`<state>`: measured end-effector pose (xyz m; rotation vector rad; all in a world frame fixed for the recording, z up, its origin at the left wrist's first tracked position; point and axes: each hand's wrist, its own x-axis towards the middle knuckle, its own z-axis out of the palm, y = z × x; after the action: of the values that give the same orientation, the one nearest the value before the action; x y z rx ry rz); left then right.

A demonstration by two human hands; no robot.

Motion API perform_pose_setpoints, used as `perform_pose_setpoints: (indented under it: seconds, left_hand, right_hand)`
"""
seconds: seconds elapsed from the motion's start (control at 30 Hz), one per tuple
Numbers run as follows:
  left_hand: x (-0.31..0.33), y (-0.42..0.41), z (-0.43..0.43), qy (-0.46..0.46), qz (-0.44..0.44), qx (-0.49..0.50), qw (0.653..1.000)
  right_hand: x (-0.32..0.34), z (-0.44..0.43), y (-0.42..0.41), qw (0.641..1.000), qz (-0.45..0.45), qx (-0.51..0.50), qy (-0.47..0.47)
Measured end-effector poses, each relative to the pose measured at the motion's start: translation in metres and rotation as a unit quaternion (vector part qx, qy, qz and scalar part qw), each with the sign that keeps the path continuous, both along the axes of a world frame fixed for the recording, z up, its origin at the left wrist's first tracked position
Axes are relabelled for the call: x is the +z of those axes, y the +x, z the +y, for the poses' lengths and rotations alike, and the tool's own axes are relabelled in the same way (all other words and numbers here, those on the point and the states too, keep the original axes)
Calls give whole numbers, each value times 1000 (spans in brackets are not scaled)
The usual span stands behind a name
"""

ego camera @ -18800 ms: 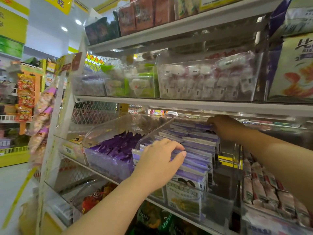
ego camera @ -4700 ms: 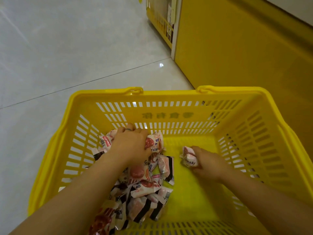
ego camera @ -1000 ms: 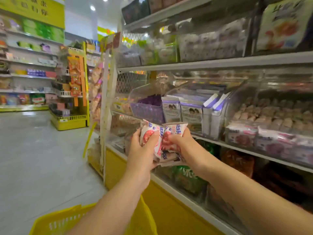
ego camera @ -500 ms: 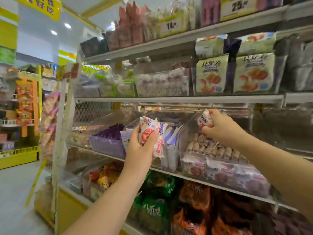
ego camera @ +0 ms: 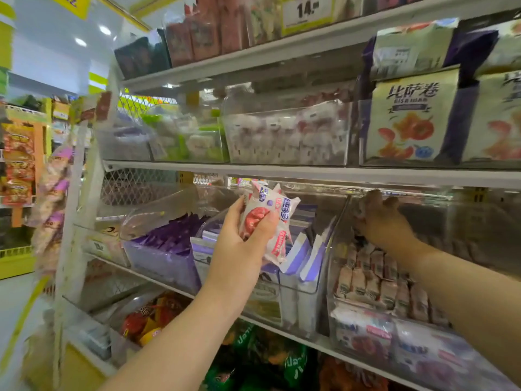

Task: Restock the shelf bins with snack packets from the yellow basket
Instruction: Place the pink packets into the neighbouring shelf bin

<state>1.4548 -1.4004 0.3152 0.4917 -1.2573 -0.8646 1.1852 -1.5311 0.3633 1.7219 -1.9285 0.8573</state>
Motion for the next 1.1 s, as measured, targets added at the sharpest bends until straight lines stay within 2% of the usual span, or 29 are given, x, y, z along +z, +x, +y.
perform_pose_setpoints:
  seconds: [0.13,0.23,0.3,0.37,0.5,0.7,0.83,0.9,0.93,1.0,1.07,1.1]
  left_hand:
    - [-1,-5,-13,1,2,-27,1000]
    - [-1,-7,-18,-5,7,-50,999]
    - [-1,-8,-20,-8,9,-63,998]
    - [-2,-9,-20,-9,6,-68,998]
    - [1,-10,-19,-11,4,-70,998]
    - [9,-19,-11,0,28,-83,996]
    - [17,-40,2,3,50,-134,990]
    - [21,-53,10,10,62,-165,984]
    - [22,-61,14,17,69,-173,982]
    - [23,-80,21,35,78,-183,979]
    - [23,-103,28,51,75,-196,976]
    - [22,-114,32,62,71,-202,975]
  right_hand:
    - [8,1,-10,990,63,101,72]
    - [15,14,-23,959,131,200,149]
    - [15,12,-32,947,239,164,135]
    - [11,3,-35,947,283,133,71]
    - [0,-8,-29,978,173,102,59]
    - [16,13,-36,962,146,146,178]
    - [25,53,-30,975,61,173,126]
    - [25,81,-24,975,-26,207,82]
    - [23,98,-20,958,-109,255,68]
    - [14,136,-9,875,-276,389,84]
    - [2,168,0,794,-344,487,122]
    - [-4,178,3,767,-353,519,132]
